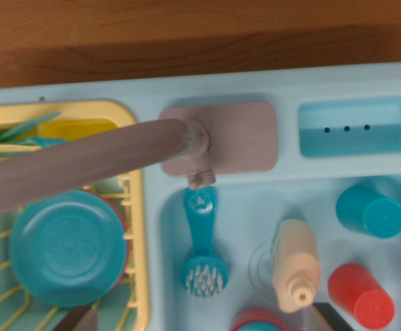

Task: Pick detergent from the sink

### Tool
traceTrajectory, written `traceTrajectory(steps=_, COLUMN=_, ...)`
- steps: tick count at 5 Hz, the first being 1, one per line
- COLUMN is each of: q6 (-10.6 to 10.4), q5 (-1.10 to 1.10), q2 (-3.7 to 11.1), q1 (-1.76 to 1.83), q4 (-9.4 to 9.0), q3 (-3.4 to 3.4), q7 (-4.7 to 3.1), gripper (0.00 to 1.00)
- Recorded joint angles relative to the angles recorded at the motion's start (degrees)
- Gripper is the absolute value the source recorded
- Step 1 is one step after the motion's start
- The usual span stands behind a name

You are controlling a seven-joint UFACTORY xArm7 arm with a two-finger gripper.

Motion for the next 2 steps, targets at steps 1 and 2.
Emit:
traceTrajectory(steps=1, q6=-2.49, q5=0.01, q2=0.36, q1=-0.22, q4=-2.13, q3=-0.24, q7=-0.26, gripper=0.0)
traceTrajectory(steps=2, q6=-2.49, q5=0.01, q2=0.36, q1=-0.22, q4=-2.13, q3=-0.24, q7=-0.26, gripper=0.0)
